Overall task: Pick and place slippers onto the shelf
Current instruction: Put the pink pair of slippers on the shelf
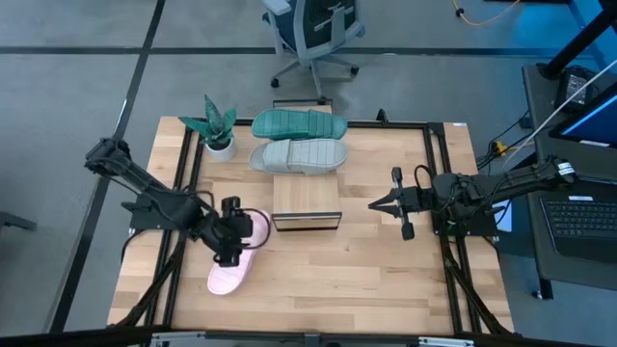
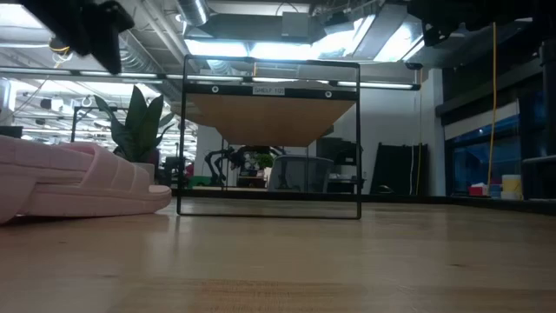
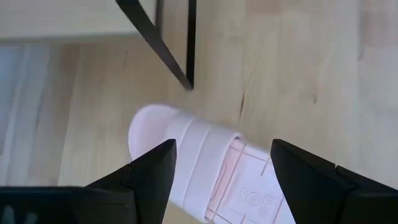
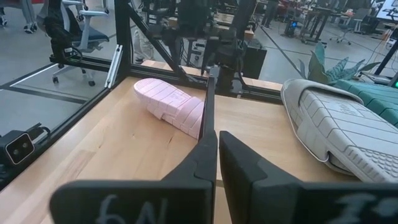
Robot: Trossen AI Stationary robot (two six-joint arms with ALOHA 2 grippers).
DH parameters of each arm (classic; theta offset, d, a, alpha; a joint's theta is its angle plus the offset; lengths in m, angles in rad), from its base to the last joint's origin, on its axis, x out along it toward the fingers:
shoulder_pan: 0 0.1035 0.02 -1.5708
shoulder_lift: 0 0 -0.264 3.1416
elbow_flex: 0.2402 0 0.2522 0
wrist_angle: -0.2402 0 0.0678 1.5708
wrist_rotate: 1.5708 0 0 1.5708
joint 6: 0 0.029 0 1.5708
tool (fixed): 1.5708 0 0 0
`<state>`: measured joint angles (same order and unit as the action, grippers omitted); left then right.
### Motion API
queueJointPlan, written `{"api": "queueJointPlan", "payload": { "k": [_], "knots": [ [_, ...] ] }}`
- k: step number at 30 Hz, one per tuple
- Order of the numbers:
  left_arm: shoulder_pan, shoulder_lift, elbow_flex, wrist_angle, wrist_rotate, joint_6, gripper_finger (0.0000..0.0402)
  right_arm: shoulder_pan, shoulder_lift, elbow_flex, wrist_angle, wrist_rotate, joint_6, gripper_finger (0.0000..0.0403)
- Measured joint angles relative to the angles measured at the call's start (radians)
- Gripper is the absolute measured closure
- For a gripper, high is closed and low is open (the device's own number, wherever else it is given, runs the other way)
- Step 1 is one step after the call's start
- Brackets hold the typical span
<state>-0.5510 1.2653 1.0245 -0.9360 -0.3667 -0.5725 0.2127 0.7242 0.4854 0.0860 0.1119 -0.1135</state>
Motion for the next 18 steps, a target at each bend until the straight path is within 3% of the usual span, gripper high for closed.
{"api": "queueJointPlan", "payload": {
  "k": [10,18],
  "knots": [
    [-0.044,0.178,0.000,0.000,0.047,-0.030,0.0146,0.000,0.000,0.000,0.017,0.000,0.000,0.0382],
    [-0.054,0.201,0.000,-0.105,0.096,-0.140,0.0146,0.000,0.000,0.000,0.028,0.000,0.005,0.0382]
  ]
}}
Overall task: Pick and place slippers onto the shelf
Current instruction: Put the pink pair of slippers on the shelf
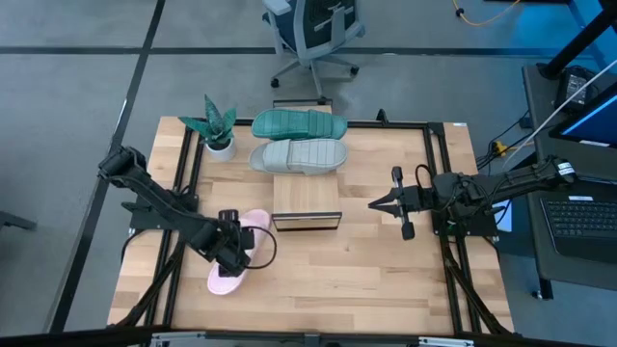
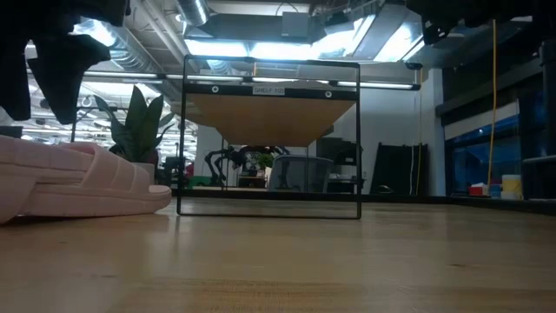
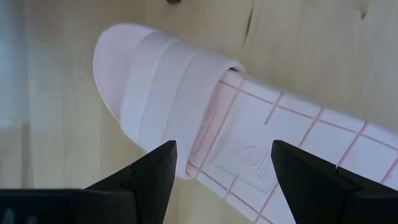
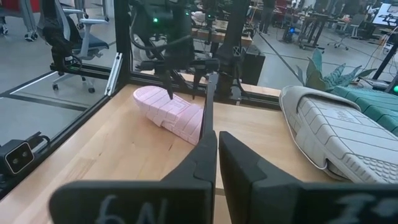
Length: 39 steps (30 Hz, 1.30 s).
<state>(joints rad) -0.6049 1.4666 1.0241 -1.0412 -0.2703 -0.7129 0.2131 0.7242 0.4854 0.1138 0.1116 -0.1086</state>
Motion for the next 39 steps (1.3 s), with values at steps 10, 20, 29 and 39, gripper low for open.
{"api": "queueJointPlan", "payload": {
  "k": [10,20,29,39],
  "knots": [
    [-0.002,0.000,0.000,0.061,0.000,-0.064,0.0146,0.000,0.000,0.000,-0.005,0.000,0.003,0.0382],
    [-0.008,0.000,0.000,0.075,-0.078,-0.064,0.0146,0.000,0.000,0.000,-0.020,0.000,0.003,0.0382],
    [-0.024,0.082,0.000,0.037,-0.137,-0.062,0.0154,0.000,0.000,0.000,-0.029,0.000,0.003,0.0382],
    [-0.024,0.141,0.000,-0.061,-0.217,-0.092,0.0155,0.000,0.000,0.000,-0.031,0.000,0.003,0.0382]
  ]
}}
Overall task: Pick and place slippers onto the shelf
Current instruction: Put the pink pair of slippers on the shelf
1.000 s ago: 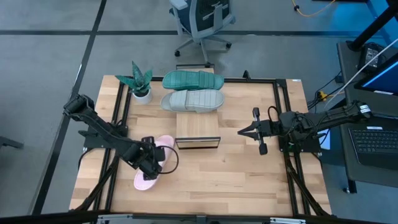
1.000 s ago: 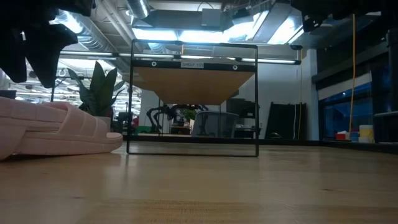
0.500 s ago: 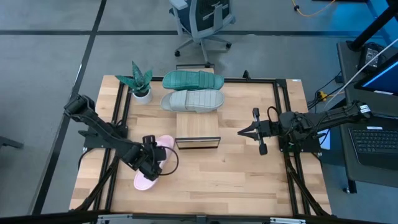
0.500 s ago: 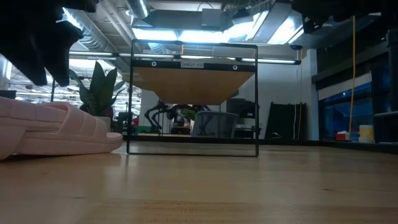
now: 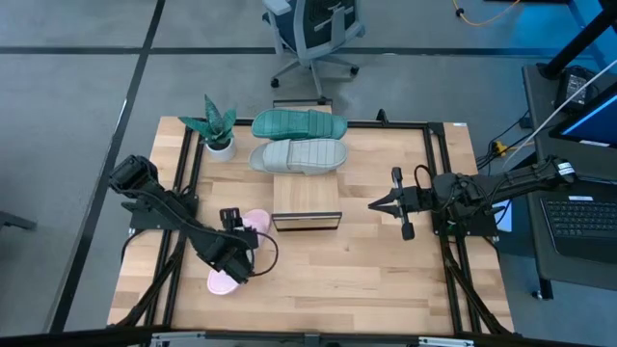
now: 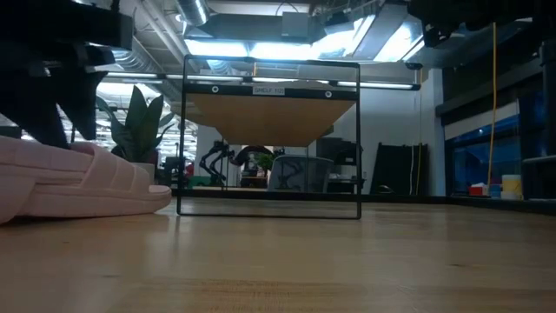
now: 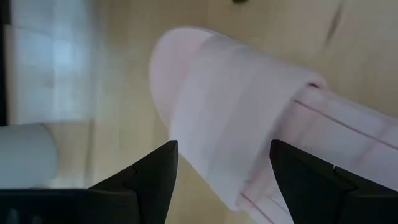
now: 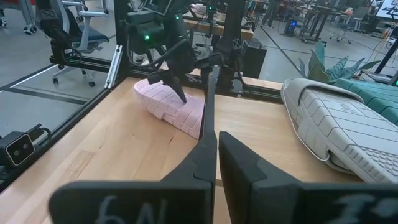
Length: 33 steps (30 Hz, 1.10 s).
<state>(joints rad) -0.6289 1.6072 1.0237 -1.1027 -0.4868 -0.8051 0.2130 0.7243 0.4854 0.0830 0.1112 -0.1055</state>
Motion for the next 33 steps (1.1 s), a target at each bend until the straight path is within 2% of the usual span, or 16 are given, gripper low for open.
{"api": "queueJointPlan", "payload": {
  "k": [15,26,33],
  "knots": [
    [-0.002,0.044,-0.013,0.000,-0.028,0.000,0.0155,0.000,0.000,0.000,-0.002,0.000,0.000,0.0382],
    [-0.011,0.089,-0.028,-0.005,-0.201,-0.007,0.0155,0.000,0.000,0.000,-0.007,0.000,0.000,0.0382],
    [-0.015,0.087,-0.045,0.024,-0.219,-0.058,0.0155,0.000,0.000,0.000,-0.008,0.000,0.016,0.0382]
  ]
}}
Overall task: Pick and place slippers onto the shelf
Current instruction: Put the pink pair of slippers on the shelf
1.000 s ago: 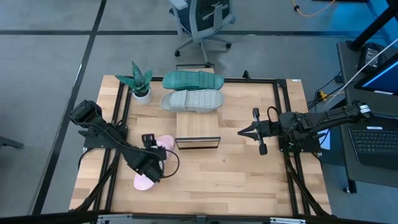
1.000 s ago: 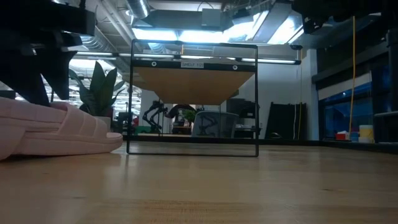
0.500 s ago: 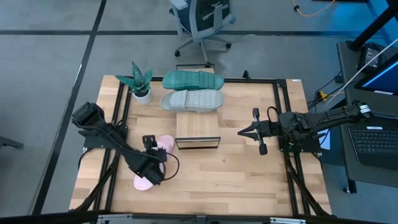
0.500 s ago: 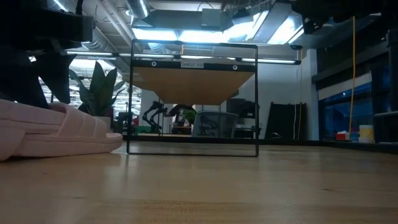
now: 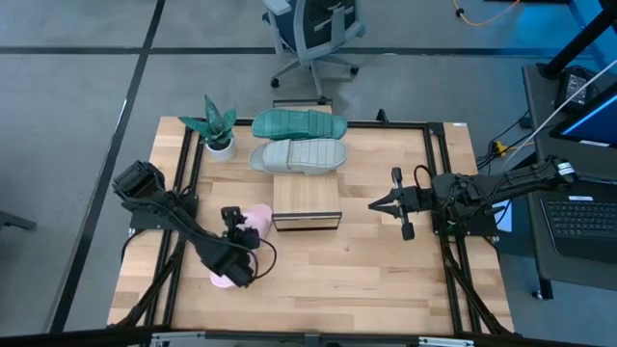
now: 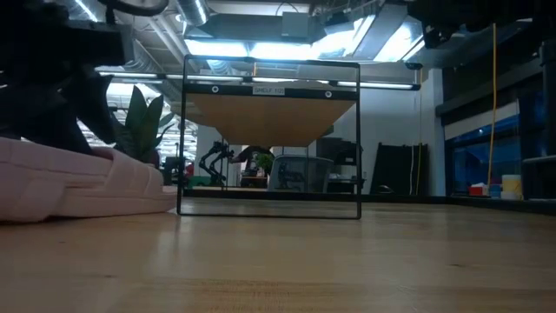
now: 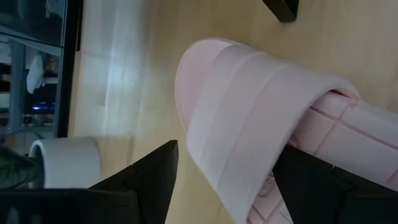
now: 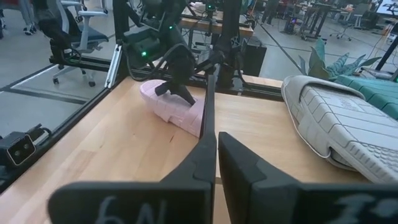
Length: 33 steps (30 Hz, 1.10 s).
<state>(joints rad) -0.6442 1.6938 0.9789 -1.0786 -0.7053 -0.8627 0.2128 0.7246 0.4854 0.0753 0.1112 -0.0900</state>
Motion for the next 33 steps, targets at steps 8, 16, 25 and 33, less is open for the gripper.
{"api": "queueJointPlan", "payload": {
  "k": [8,16,25,33],
  "knots": [
    [-0.006,-0.009,-0.088,0.087,-0.048,-0.054,0.0155,0.000,0.000,0.000,0.000,-0.001,0.010,0.0382],
    [0.001,-0.006,-0.092,0.089,-0.093,-0.067,0.0155,0.000,0.000,0.000,0.000,-0.001,0.011,0.0382],
    [0.003,-0.011,-0.142,0.175,-0.120,-0.109,0.0155,0.000,0.000,0.000,0.001,-0.002,0.011,0.0382],
    [0.003,-0.012,-0.158,0.200,-0.130,-0.123,0.0176,0.000,0.000,0.000,0.001,-0.010,0.012,0.0382]
  ]
}}
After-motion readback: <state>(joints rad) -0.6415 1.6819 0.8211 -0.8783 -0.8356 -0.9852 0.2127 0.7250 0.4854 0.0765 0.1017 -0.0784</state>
